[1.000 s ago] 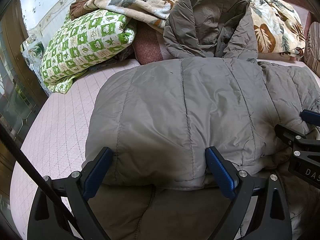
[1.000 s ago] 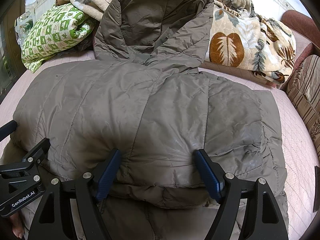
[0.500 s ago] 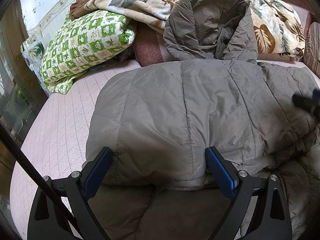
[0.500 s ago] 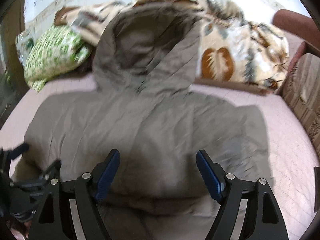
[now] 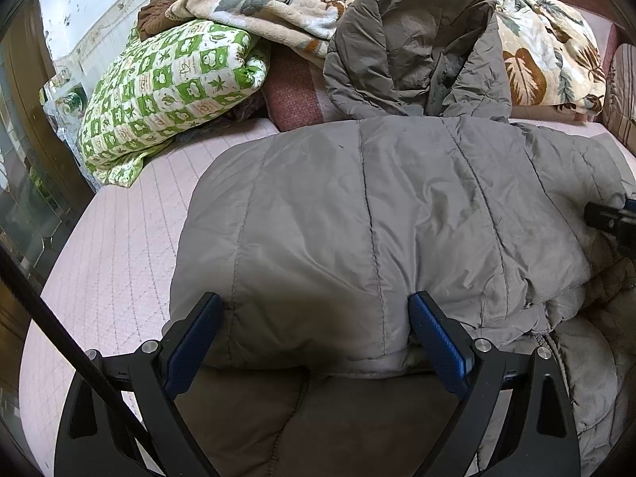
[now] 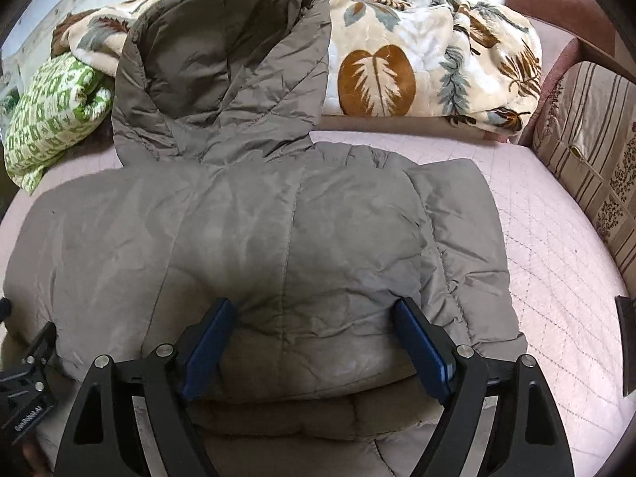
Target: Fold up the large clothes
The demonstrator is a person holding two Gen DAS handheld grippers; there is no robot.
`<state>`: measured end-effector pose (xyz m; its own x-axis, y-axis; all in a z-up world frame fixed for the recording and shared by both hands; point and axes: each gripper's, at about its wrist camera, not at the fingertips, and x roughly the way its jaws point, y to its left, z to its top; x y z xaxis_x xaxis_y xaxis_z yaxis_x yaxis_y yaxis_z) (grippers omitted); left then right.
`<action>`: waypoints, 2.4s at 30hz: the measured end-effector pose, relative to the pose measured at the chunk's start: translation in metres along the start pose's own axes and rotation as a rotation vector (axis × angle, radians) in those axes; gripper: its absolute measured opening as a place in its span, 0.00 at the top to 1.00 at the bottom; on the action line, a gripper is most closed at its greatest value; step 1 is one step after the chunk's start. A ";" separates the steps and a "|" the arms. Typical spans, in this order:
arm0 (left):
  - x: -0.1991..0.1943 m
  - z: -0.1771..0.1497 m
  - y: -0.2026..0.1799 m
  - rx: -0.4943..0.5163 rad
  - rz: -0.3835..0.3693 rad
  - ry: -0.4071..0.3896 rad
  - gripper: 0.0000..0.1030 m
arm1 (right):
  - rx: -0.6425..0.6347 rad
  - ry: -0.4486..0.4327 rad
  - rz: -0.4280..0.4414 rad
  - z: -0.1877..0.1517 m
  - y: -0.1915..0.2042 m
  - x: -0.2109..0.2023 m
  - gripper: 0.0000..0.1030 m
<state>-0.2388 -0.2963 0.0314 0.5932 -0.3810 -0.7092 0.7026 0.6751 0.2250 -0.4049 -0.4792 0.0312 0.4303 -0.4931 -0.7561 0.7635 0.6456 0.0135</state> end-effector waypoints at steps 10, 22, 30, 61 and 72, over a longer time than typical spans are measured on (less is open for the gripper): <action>-0.022 0.001 -0.009 0.066 0.048 -0.073 0.08 | -0.003 -0.088 0.029 0.008 0.000 -0.038 0.16; -0.050 0.006 -0.015 0.063 0.021 -0.160 0.08 | 0.004 -0.056 0.044 0.001 -0.003 -0.041 0.16; -0.053 0.005 -0.017 0.072 0.026 -0.159 0.08 | 0.004 -0.002 0.055 -0.003 -0.002 -0.030 0.16; -0.106 0.007 -0.018 0.051 0.015 -0.229 0.08 | -0.020 -0.060 0.082 -0.006 0.003 -0.093 0.14; -0.126 -0.022 -0.006 -0.037 -0.007 -0.167 0.08 | -0.015 -0.080 0.137 -0.023 -0.001 -0.131 0.14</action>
<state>-0.3260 -0.2380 0.1042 0.6478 -0.4831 -0.5890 0.6935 0.6940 0.1936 -0.4728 -0.4015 0.1152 0.5677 -0.4442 -0.6931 0.6876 0.7188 0.1026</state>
